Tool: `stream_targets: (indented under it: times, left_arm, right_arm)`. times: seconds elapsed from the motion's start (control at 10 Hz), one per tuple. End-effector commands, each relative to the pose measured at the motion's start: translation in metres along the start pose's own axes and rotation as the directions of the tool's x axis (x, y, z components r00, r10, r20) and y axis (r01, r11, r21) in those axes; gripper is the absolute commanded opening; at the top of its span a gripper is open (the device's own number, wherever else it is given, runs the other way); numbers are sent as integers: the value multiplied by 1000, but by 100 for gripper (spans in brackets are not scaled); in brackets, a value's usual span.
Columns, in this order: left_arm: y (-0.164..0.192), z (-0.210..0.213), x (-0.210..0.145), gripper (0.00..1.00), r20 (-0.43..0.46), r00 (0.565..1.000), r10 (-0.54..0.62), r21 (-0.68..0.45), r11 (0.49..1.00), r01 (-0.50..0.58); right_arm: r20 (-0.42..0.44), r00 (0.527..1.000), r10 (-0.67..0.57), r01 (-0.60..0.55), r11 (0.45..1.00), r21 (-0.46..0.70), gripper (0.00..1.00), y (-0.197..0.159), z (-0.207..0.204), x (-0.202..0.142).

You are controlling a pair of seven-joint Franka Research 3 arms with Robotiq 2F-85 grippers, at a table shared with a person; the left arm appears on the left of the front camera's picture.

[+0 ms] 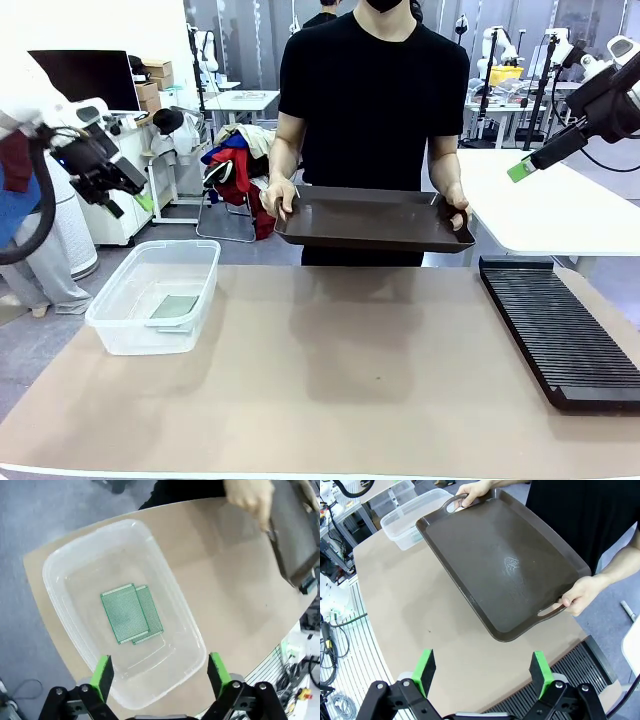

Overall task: Sort PCBs into racks and boxes based on the side picked up.
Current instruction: If the short side of the Blank PCB is picked up, insert it into the PCB Rack ; if the long side is picked up, place it in the Organizing box.

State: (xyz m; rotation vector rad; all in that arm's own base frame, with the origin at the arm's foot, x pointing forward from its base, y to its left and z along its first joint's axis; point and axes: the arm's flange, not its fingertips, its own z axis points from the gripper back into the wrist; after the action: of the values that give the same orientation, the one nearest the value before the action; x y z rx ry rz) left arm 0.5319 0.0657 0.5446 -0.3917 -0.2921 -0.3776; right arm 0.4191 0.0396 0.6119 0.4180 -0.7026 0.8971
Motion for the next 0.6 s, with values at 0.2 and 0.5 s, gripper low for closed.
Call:
stream_targets:
  times: [0.2,0.5]
  left_arm:
    - [-37,40,-6,100,111,957,-268,55,963,263]
    - [-61,74,-1,100,163,889,-428,81,904,420]
  right_arm:
    - [12,1000,2,-3,1000,15,100,0,-1,0]
    - [12,1000,2,-3,1000,15,100,0,-1,0]
